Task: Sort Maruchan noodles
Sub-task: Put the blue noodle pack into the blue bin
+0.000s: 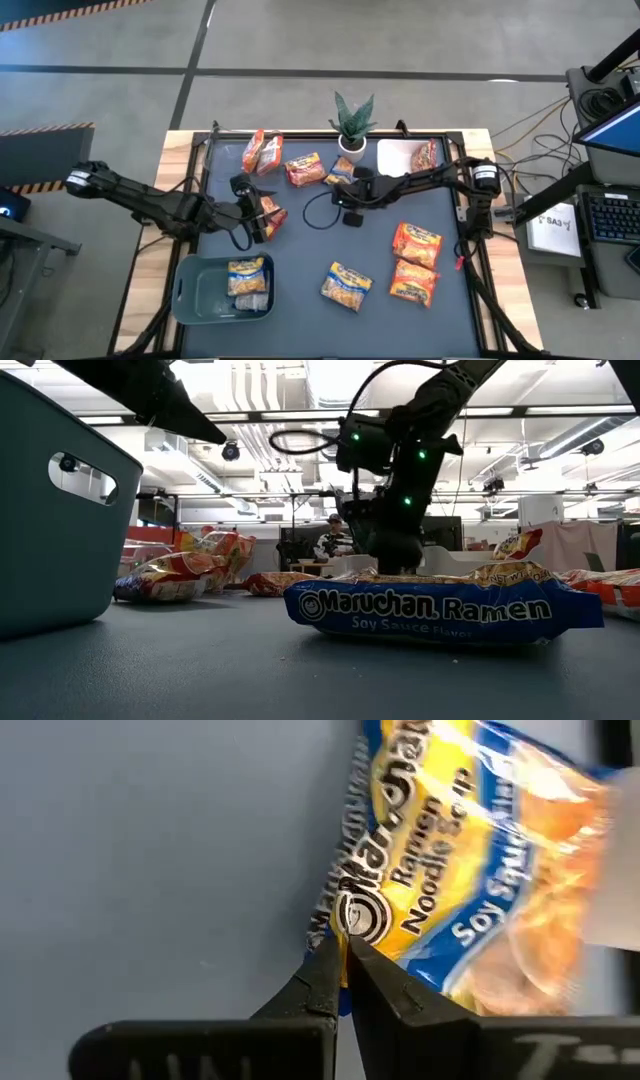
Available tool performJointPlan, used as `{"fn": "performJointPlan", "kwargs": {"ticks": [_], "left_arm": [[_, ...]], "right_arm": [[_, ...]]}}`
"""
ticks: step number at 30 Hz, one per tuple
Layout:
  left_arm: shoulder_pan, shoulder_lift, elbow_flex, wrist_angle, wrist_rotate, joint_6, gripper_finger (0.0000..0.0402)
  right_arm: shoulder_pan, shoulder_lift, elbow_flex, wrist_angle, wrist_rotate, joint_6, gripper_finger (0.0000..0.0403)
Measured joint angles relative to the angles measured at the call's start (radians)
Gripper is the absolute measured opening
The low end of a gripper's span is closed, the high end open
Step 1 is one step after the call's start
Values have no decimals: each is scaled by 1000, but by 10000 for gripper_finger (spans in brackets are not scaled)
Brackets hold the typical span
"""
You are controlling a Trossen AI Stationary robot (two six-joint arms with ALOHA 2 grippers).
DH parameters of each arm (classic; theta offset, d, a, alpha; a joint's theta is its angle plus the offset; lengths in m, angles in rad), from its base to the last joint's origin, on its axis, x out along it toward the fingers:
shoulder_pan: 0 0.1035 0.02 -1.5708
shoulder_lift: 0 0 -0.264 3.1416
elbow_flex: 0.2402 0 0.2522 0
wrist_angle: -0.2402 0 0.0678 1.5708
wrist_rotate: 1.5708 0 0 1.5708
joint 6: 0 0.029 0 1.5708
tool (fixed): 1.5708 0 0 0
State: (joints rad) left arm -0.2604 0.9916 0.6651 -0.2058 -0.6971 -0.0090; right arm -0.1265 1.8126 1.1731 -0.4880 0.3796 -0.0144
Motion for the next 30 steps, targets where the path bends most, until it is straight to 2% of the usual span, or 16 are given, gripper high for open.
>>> {"fn": "performJointPlan", "kwargs": {"ticks": [3,7,9,14,21,25,30], "left_arm": [[0,0,0,0,0,0,196],[0,0,0,0,0,0,196],[0,0,0,4,0,0,196],[0,7,0,45,7,-4,196],[2,103,1,220,140,-3,187],[15,212,38,272,144,-4,161],[53,378,116,277,225,-27,104]], "right_arm": [[3,-2,26,27,-199,71,8],[30,-2,56,94,-530,197,8],[60,-2,68,131,-626,240,8],[118,-3,108,131,-564,315,8],[138,-55,102,47,-565,345,8],[135,-121,36,44,-514,353,9],[130,-223,-75,59,-401,413,9]]}}
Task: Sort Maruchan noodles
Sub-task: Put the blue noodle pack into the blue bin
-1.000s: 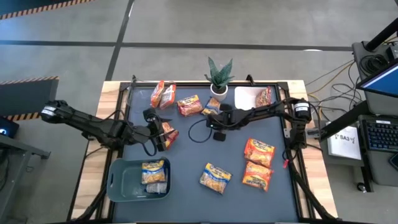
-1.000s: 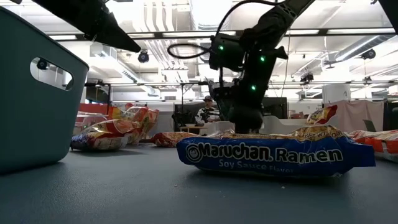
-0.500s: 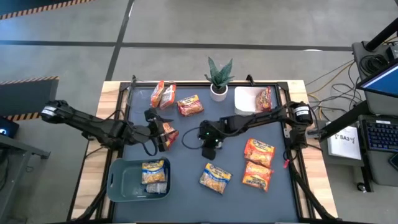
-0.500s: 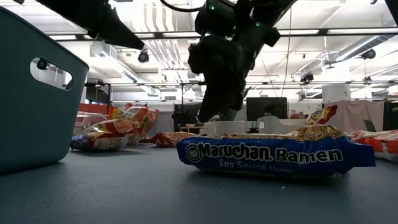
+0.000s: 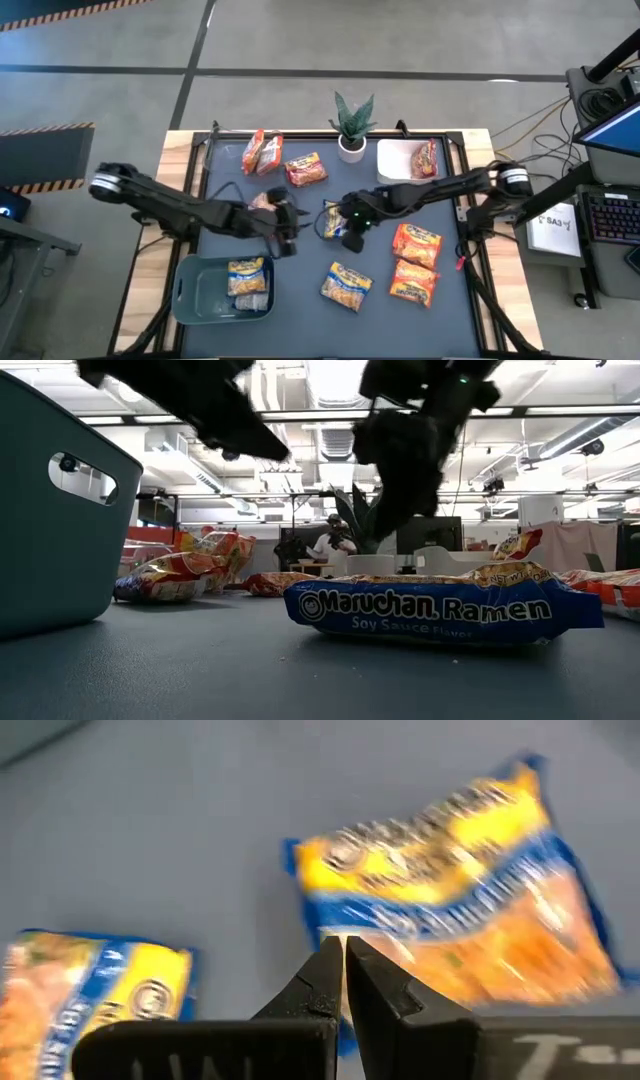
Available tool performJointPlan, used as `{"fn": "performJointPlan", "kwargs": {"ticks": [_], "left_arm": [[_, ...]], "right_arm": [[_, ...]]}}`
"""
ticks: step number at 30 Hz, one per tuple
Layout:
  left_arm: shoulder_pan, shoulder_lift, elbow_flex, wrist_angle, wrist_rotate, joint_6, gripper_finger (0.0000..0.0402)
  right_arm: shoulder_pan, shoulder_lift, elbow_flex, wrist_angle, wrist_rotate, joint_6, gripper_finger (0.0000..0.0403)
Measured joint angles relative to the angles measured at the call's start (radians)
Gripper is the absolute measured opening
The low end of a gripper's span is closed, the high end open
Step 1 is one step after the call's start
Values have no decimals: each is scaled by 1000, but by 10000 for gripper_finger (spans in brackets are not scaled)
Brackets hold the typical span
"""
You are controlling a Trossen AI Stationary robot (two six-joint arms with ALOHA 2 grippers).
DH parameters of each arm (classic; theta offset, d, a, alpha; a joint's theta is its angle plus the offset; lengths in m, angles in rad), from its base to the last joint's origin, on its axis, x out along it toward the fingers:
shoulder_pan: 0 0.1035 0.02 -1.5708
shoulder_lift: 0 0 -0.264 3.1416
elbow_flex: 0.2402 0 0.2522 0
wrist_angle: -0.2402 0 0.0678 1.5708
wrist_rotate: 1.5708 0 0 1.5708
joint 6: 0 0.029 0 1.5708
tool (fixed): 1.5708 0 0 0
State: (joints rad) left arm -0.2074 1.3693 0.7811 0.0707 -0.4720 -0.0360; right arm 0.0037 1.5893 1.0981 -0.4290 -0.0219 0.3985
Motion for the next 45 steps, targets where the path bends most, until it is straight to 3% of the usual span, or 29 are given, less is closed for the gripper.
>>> {"fn": "performJointPlan", "kwargs": {"ticks": [6,10,18,25,34,39,45], "left_arm": [[67,215,91,-6,149,-8,10],[101,340,147,-6,226,-6,7],[125,498,220,-10,250,1,1],[139,520,221,-32,249,-38,0],[143,518,215,-61,247,-63,0],[143,519,214,-70,246,-63,0],[143,520,213,-71,246,-73,0]], "right_arm": [[-18,-94,-127,58,103,154,9],[-24,-144,-208,99,126,267,9],[-30,-184,-317,179,145,442,28],[-42,-165,-325,195,142,446,121],[-59,-161,-378,366,93,485,246],[-59,-130,-456,548,93,551,278],[-59,-26,-499,820,82,581,284]]}}
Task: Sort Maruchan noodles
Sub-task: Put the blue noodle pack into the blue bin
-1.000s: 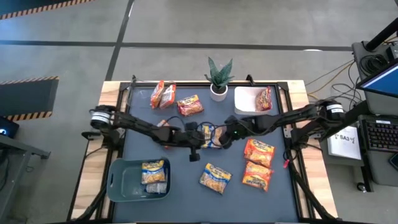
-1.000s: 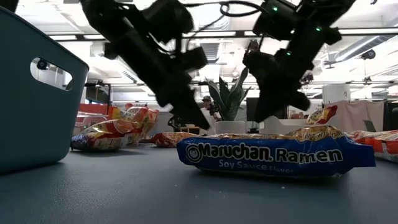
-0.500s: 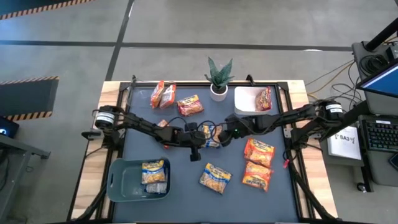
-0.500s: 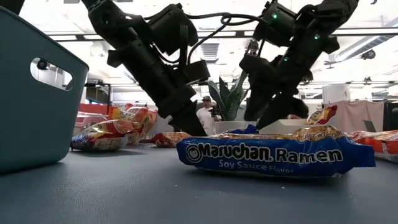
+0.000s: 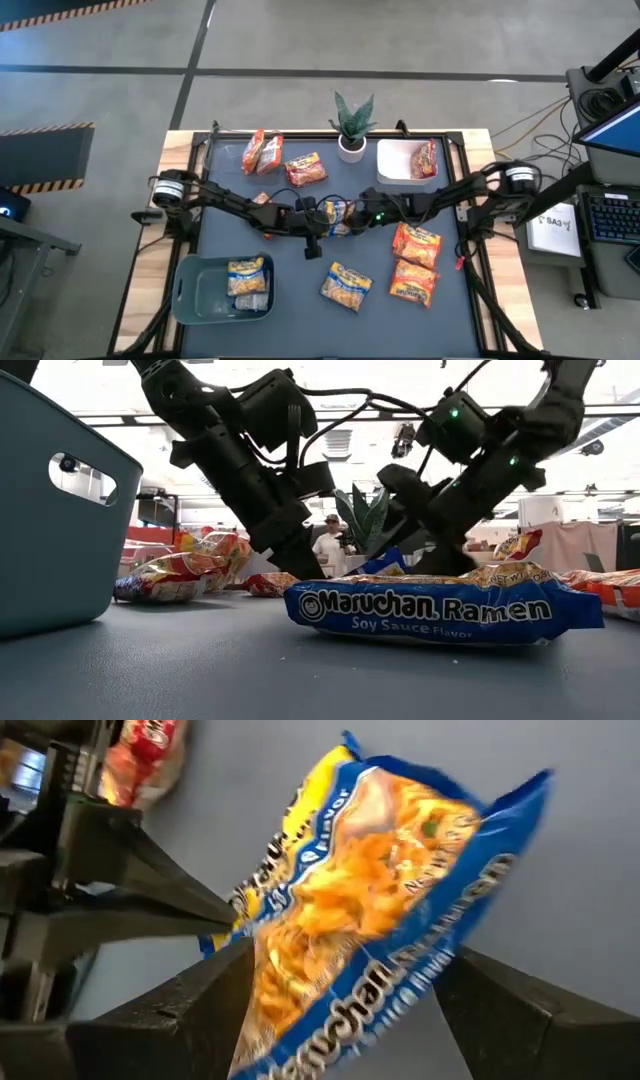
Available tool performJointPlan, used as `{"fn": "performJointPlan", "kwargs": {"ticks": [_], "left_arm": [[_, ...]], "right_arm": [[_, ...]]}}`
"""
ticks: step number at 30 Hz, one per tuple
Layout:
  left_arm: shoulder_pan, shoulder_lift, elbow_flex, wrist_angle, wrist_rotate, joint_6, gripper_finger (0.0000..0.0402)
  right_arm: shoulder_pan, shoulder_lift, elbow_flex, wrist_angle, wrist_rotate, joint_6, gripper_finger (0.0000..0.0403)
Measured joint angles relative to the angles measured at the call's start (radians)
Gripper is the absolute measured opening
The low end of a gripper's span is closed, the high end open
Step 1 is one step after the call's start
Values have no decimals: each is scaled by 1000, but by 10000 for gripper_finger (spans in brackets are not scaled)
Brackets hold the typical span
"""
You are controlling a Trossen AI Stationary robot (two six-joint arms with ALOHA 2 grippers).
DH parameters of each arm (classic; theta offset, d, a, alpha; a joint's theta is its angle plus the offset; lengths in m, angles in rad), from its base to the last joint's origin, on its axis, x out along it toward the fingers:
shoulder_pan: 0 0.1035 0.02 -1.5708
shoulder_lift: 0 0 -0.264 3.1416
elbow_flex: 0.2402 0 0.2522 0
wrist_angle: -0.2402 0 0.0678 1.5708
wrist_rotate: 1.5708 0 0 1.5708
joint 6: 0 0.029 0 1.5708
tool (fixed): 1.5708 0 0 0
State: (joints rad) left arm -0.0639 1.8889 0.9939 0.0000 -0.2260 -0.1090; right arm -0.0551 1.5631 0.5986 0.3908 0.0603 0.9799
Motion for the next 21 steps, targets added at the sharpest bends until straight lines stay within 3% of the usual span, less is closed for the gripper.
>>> {"fn": "performJointPlan", "kwargs": {"ticks": [5,14,21], "left_arm": [[0,0,-2,0,0,-5,0],[0,-14,-2,0,2,-3,0],[-18,-181,-8,-112,0,77,0]], "right_arm": [[0,86,-1,178,-10,-3,252],[-3,80,-5,187,-27,-16,107],[5,9,-7,184,-34,-161,106]]}}
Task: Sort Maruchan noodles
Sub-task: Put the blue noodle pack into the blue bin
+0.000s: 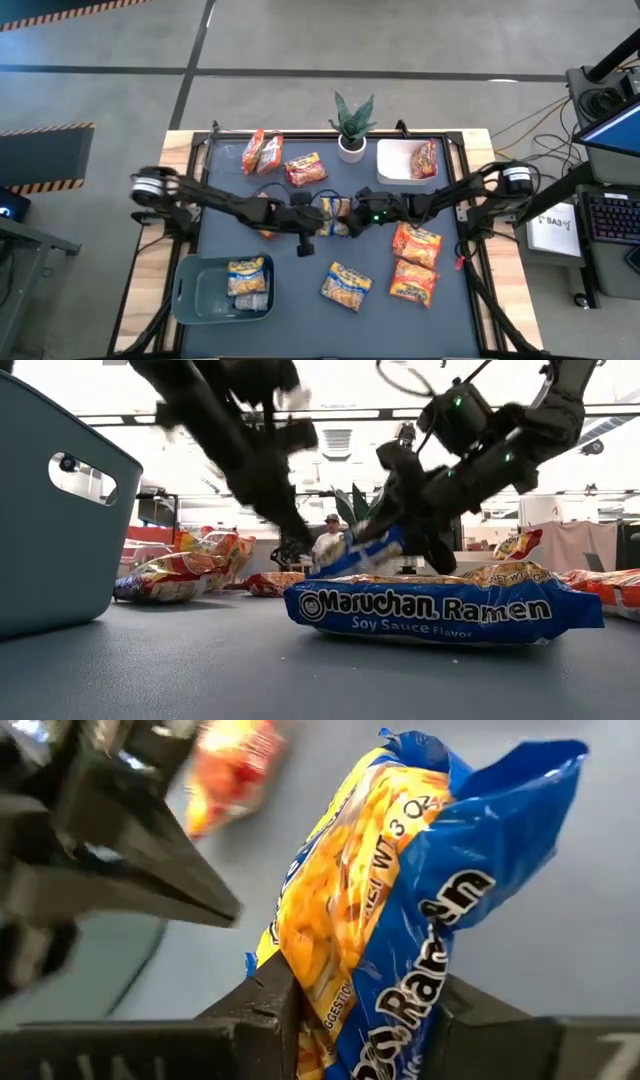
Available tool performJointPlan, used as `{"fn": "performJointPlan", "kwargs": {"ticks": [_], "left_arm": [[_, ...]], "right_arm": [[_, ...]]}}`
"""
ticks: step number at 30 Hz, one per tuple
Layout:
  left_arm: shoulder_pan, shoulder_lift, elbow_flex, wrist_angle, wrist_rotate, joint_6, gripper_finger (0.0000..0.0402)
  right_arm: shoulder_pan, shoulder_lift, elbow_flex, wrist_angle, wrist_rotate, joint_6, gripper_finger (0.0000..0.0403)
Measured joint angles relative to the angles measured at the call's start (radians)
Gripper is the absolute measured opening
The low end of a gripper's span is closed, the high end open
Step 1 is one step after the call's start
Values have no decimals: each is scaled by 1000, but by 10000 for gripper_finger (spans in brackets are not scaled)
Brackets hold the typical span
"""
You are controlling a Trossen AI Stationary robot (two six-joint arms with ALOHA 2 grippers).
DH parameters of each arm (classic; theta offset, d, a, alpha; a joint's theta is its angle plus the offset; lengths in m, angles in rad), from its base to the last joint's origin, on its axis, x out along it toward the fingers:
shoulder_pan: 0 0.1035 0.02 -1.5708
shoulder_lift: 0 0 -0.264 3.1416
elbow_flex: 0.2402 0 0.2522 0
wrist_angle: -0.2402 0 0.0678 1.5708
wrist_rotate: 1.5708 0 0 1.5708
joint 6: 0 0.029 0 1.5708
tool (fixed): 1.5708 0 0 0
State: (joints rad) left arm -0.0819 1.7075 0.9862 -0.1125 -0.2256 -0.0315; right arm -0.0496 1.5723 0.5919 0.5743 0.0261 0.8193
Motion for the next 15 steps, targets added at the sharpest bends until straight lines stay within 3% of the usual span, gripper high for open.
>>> {"fn": "performJointPlan", "kwargs": {"ticks": [3,8,12,15], "left_arm": [[-13,-108,-31,33,0,24,0],[-18,-309,-154,236,89,31,8],[-20,-448,-295,417,139,-15,44],[-19,-519,-394,543,139,-61,88]], "right_arm": [[36,-54,2,0,24,-147,108],[163,-139,2,9,226,-462,97],[267,-180,2,22,402,-664,99],[315,-198,2,77,438,-779,99]]}}
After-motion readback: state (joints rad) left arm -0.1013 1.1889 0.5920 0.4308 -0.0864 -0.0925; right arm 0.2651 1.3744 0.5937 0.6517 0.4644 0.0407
